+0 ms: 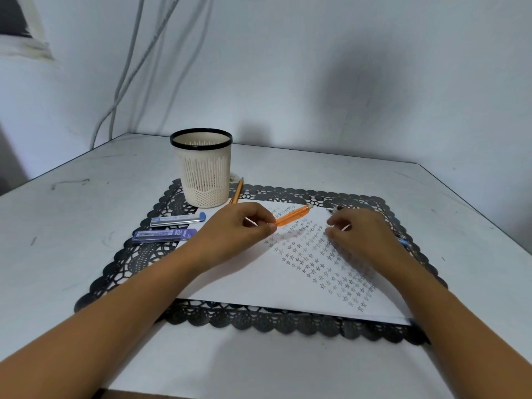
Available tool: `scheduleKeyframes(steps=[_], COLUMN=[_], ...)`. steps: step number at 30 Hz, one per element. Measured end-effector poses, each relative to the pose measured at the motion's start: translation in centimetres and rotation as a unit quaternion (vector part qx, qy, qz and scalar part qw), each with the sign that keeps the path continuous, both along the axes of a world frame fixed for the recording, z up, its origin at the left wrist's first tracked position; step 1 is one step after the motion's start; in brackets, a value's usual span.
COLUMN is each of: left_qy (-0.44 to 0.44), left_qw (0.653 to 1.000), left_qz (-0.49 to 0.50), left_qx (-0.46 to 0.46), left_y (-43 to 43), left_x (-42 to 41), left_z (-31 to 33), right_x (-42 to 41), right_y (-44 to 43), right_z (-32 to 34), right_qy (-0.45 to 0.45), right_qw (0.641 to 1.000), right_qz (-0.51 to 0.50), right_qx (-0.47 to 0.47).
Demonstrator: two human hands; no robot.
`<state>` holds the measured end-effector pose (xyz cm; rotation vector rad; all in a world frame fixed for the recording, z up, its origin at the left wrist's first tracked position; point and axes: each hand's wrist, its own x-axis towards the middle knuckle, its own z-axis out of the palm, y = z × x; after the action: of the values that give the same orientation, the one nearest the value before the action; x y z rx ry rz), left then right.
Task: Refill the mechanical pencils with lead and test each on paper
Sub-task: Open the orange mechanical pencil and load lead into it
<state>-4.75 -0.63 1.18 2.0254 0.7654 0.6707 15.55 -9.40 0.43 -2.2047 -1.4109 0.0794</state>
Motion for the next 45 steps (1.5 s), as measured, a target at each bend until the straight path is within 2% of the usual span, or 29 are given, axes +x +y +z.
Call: scheduleKeyframes(steps=[3,5,8,11,15,18,40,45], left_qy=[0.002,0.005,0.01,0.012,0.008,0.009,0.007,0.012], left_qw=[1.0,1.0,1.0,1.0,1.0,1.0,1.0,0.999], left_qz=[0.0,0.0,-0.001,-0.002,-0.001,-0.002,-0.007,-0.008], left_qx=[-0.001,0.001,-0.001,0.002,0.003,0.002,0.013,0.043], left_y=[0.0,0.0,0.0,0.0,-0.1,-0.1,-0.1,-0.2], left_x=[0.0,0.0,0.0,0.0,0.0,0.0,0.1,0.1], left_z=[0.0,0.0,-0.1,-0.1,-0.2,-0.2,-0.3,-0.3], right_x=[-0.4,-0.4,-0.5,-1.1,-1.9,-2.3,-2.9,-2.8], right_y=[-0.1,0.0,-0.2,-0.6,-0.8,-0.9,-0.9,-0.9], right_z=[0.0,0.2,1.0,2.0,2.4,2.5,2.3,2.3], right_qy=[-0.023,-0.002,0.133,0.302,0.357,0.368,0.331,0.337], right_qw=[1.0,1.0,0.988,0.94,0.91,0.903,0.918,0.917], right_qz=[0.004,0.008,0.019,0.057,0.084,0.09,0.089,0.1], right_qx=[0.004,0.019,0.082,0.151,0.193,0.201,0.197,0.189])
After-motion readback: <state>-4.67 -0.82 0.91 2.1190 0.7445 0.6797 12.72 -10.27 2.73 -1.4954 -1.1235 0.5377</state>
